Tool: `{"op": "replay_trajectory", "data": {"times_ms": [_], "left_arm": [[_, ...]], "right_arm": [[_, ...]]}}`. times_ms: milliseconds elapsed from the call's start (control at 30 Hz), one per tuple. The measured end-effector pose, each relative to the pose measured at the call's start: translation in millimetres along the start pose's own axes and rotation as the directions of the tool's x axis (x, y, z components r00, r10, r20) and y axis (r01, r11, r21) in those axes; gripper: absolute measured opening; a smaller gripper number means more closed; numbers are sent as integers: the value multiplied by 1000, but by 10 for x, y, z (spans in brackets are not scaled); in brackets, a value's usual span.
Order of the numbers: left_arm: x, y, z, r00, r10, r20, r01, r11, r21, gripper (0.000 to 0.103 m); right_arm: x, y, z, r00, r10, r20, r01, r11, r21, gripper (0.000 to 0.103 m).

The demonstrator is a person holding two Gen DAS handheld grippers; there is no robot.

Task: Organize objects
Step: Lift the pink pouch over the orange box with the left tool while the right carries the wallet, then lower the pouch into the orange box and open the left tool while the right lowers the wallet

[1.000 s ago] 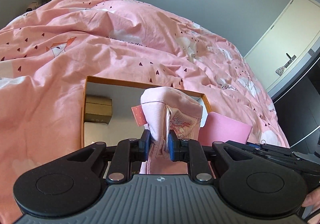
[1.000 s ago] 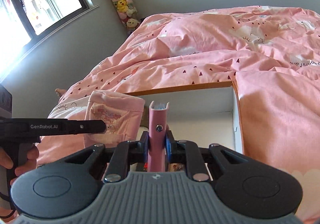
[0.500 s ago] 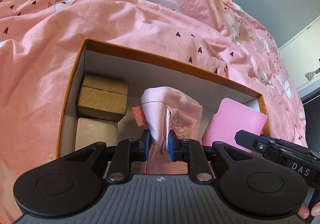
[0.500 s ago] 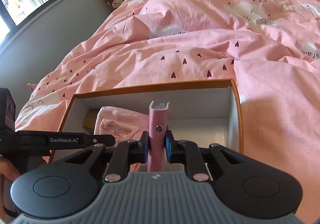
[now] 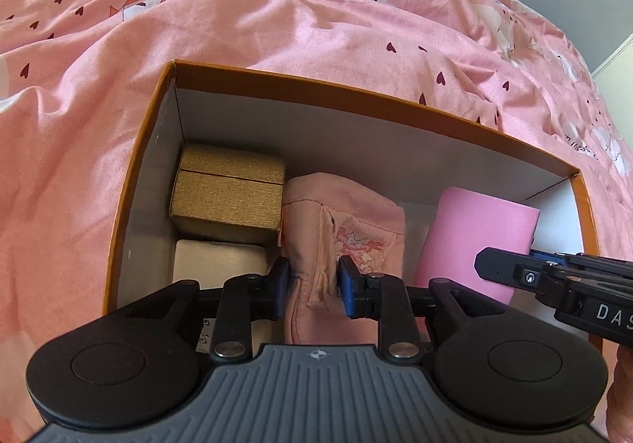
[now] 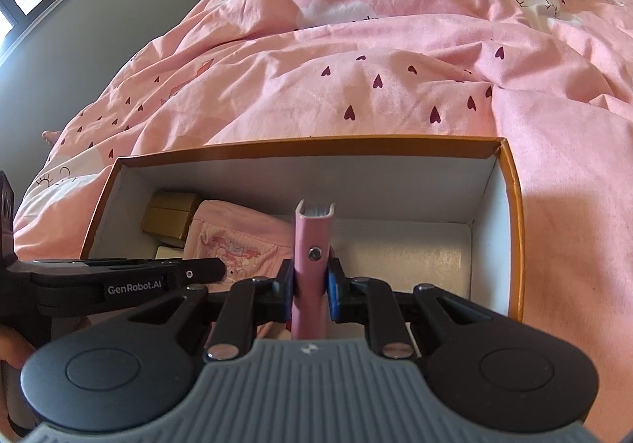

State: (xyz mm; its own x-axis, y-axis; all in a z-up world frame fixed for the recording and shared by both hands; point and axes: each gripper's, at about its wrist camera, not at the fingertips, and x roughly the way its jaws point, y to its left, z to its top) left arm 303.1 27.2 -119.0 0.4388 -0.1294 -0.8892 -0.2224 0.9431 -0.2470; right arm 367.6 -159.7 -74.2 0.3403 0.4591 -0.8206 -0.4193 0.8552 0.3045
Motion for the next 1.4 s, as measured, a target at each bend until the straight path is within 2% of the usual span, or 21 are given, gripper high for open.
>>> {"op": "replay_trajectory", "data": {"times_ms": [67, 133, 267, 300, 333, 433, 500, 633, 700, 900, 1067, 1233, 1333, 1400], "left_arm": [[18, -38, -12, 1000, 27, -5, -27, 999, 32, 35], [-38, -53, -24, 999, 34, 8, -34, 998, 51, 41], [-204, -88, -56, 1000, 22, 20, -25, 991, 134, 42], [-201, -91, -62, 1000, 23, 9, -24, 988, 151, 36], [-172, -91, -69, 1000, 27, -7, -25, 986, 163, 26], [-63, -85, -104, 998, 54, -27, -48, 983, 178, 19], [-38, -98, -120, 998, 54, -26, -49, 982, 184, 19], [-154, -35, -102, 1000, -3, -27, 7, 989, 148, 19], [-297, -9, -90, 1000, -6, 8, 5, 988, 156, 19], [-608, 62, -9, 997, 11, 81, -25, 984, 175, 20], [-561, 83, -7, 997, 17, 72, -29, 983, 181, 20], [-486, 59, -42, 998, 9, 59, -20, 980, 196, 20], [-470, 26, -49, 997, 22, 71, -36, 976, 213, 23], [-466, 15, -45, 997, 19, 71, -34, 976, 213, 25]], "right_arm": [[32, -3, 7, 1000, 2, -8, -2, 1000, 4, 18], [49, -10, 15, 1000, 3, -12, -3, 1000, 13, 18], [-42, 41, 22, 1000, -25, 14, 26, 1000, -17, 18], [-77, 54, 26, 999, -24, 22, 24, 1000, -20, 18], [-108, 66, 36, 999, -14, 29, 15, 1000, -20, 18], [-196, 105, 64, 998, 33, 50, -32, 999, -11, 18], [-233, 130, 85, 996, 72, 55, -72, 997, -3, 18], [-226, 159, 115, 990, 129, 59, -130, 991, 15, 18], [-204, 186, 128, 987, 153, 59, -154, 988, 23, 18], [-21, 302, 178, 963, 267, 18, -268, 962, 56, 18], [275, 300, 190, 942, 333, -50, -325, 937, 126, 18], [445, 235, 198, 952, 296, -81, -283, 949, 140, 21], [464, 269, 203, 980, 183, -83, -177, 982, 71, 28], [490, 280, 192, 986, 147, -80, -145, 989, 37, 29]]}}
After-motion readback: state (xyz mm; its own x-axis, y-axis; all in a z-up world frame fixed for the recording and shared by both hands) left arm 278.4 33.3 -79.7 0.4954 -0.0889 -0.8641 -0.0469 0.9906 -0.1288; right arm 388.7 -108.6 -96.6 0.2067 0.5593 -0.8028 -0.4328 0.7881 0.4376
